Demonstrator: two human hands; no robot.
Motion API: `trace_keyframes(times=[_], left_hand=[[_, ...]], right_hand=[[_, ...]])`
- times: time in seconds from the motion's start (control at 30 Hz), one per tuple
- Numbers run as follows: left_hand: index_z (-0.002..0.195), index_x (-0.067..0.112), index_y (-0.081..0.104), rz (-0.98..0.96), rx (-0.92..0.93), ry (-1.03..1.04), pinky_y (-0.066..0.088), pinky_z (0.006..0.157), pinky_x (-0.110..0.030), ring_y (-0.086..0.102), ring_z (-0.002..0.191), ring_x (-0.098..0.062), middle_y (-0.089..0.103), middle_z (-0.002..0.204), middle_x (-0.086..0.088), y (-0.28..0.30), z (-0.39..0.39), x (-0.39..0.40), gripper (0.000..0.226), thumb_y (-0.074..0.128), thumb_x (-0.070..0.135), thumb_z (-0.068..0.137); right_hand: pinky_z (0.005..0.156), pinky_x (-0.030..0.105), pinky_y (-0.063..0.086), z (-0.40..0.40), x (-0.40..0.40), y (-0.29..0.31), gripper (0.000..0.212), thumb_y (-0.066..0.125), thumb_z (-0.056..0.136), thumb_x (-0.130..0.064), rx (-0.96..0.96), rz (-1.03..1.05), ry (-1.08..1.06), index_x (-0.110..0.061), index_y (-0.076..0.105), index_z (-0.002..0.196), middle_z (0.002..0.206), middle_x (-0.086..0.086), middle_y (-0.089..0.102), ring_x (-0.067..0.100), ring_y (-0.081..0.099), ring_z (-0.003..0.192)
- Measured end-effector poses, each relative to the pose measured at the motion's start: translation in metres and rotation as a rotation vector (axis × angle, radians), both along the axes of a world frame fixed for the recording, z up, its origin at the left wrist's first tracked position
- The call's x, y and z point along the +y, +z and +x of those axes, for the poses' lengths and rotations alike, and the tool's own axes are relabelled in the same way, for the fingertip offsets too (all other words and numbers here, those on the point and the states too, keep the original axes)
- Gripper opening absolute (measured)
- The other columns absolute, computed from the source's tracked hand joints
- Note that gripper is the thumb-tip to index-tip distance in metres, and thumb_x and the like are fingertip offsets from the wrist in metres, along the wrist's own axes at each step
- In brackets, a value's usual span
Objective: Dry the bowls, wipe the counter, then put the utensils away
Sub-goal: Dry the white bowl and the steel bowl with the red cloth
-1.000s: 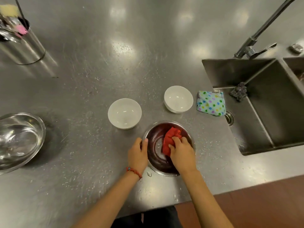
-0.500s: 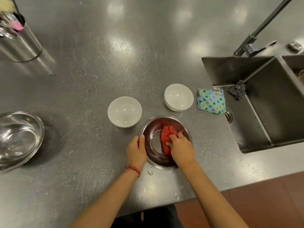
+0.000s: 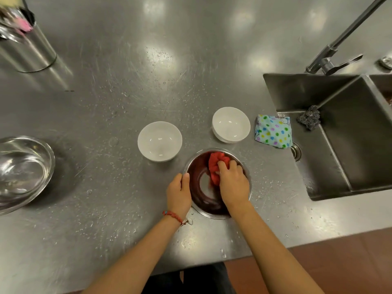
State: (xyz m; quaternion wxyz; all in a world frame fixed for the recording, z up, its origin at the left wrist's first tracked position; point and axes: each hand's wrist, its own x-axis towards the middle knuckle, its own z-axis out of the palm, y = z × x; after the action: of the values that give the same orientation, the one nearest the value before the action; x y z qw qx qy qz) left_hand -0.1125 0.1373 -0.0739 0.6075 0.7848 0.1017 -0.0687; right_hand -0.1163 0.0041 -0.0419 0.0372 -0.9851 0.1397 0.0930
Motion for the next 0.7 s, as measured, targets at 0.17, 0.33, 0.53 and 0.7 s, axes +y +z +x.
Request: trace_keyframes(times=[0.17, 0.33, 0.53, 0.7], left_hand=[[0.054, 0.020, 0.026, 0.035, -0.017, 0.085, 0.025, 0.046, -0.019, 0.025, 0.050, -0.009, 0.029, 0.051, 0.005, -0.001, -0.006, -0.006, 0.045, 0.048, 0.017, 0.093], [0.054, 0.021, 0.028, 0.100, -0.022, 0.084, 0.022, 0.047, -0.024, 0.028, 0.049, -0.008, 0.033, 0.050, 0.006, -0.001, -0.011, -0.011, 0.044, 0.044, 0.016, 0.094], [0.053, 0.021, 0.029, 0.078, -0.043, 0.102, 0.028, 0.044, -0.016, 0.029, 0.049, -0.007, 0.033, 0.050, 0.006, -0.002, -0.013, -0.005, 0.045, 0.044, 0.012, 0.094], [0.053, 0.021, 0.029, 0.052, -0.028, 0.078, 0.030, 0.044, -0.014, 0.027, 0.049, -0.007, 0.031, 0.051, 0.006, -0.001, -0.019, -0.010, 0.044, 0.044, 0.013, 0.094]], right_hand=[[0.081, 0.037, 0.046, -0.027, -0.010, 0.010, 0.024, 0.045, 0.094, -0.021, 0.182, 0.066, 0.056, -0.012, 0.055, 0.114, 0.117, 0.011, 0.056, 0.030, 0.054, 0.105], [0.094, 0.031, 0.044, -0.026, 0.005, 0.013, 0.024, 0.062, 0.085, -0.020, 0.155, 0.744, 0.021, -0.016, 0.068, 0.108, 0.108, 0.006, 0.070, 0.022, 0.061, 0.102], [0.096, 0.026, 0.043, -0.029, 0.008, 0.008, 0.025, 0.061, 0.086, -0.021, 0.142, 0.838, 0.045, -0.021, 0.067, 0.111, 0.111, 0.001, 0.070, 0.015, 0.061, 0.105], [0.089, 0.025, 0.046, -0.032, -0.018, 0.008, 0.020, 0.065, 0.083, -0.022, 0.306, 0.812, 0.154, -0.023, 0.071, 0.102, 0.102, 0.000, 0.073, 0.015, 0.064, 0.095]])
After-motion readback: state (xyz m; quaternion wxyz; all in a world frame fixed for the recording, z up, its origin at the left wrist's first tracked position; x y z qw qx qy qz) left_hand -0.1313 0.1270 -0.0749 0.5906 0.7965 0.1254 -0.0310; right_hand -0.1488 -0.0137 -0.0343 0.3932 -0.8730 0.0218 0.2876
